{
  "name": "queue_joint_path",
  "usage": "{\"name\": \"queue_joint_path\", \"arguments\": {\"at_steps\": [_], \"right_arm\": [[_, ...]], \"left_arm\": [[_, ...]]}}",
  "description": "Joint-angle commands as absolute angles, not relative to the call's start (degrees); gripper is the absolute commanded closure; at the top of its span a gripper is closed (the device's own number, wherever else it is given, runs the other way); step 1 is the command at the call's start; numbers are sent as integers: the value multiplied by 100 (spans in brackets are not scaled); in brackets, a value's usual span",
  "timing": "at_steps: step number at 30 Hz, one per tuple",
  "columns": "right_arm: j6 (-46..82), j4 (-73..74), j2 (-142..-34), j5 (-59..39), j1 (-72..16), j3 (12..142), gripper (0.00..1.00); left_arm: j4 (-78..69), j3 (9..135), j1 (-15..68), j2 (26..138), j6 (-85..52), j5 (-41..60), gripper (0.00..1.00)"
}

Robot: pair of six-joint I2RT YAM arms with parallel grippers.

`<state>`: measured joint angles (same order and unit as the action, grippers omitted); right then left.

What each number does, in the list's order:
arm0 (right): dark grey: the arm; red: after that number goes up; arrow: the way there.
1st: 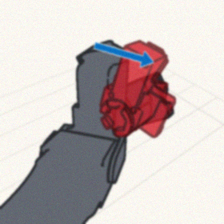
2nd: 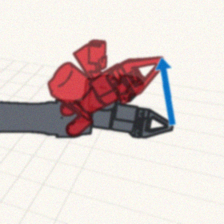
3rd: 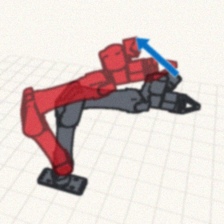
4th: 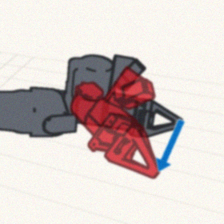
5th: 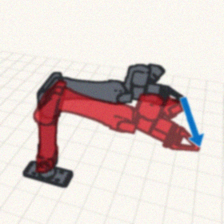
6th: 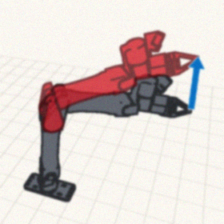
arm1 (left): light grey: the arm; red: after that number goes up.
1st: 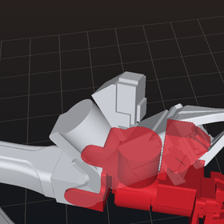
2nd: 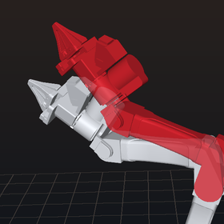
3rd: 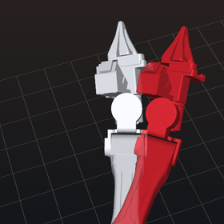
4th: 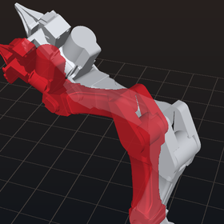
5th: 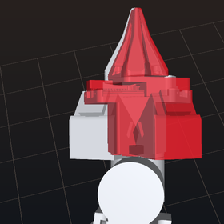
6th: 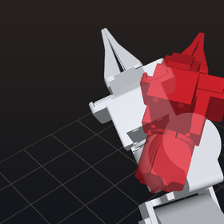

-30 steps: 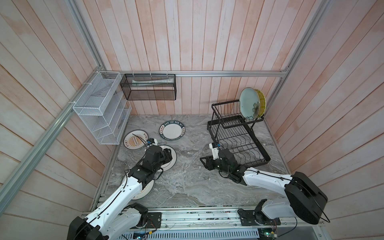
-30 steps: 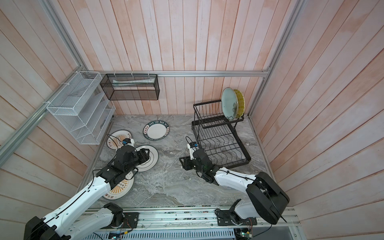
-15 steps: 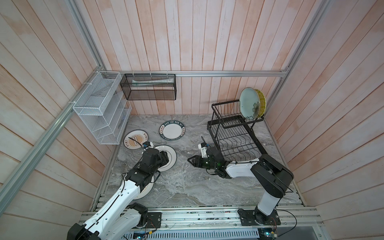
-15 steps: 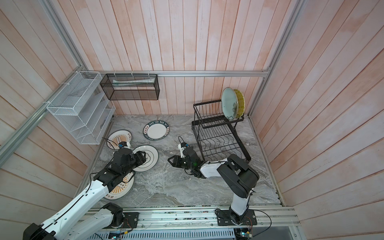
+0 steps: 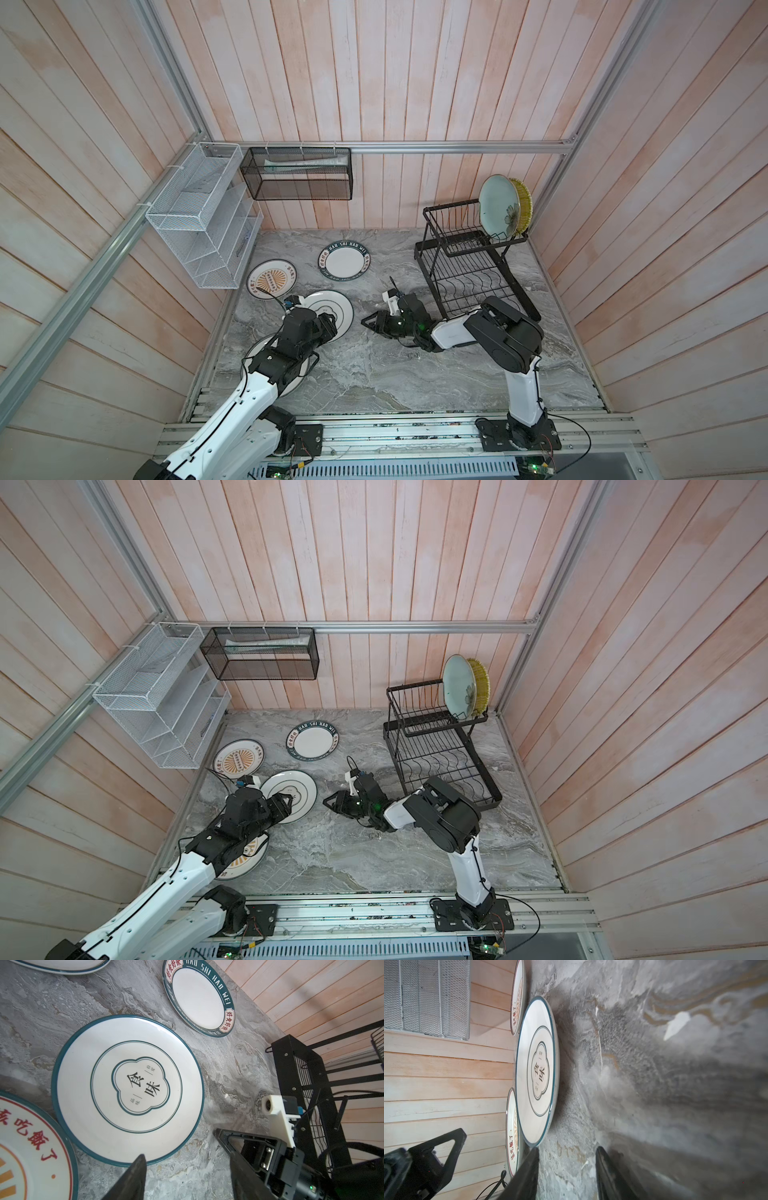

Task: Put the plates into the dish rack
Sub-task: 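Move the right gripper to the white flower-emblem plate while the left gripper approaches, then grasp the white plate's rim with the right gripper, pinching it against the table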

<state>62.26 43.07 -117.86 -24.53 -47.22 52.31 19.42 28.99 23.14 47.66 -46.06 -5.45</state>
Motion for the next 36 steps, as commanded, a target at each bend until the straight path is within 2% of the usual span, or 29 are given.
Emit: {"name": "queue_joint_path", "arguments": {"at_steps": [1,22,36], "right_arm": [[6351,4492,-12031,-2589,-4746,5587,55],[6460,4221,-13105,-2621,-4745,6746,61],[6442,4117,-13446,-2658,-4764,7197,70]], "left_arm": [[1806,2840,2283,4700,-4685,-457,35],[1617,2826,2282,4948,-4689,-420,35],[1600,2858,2281,4965,-4685,-378,35]]}}
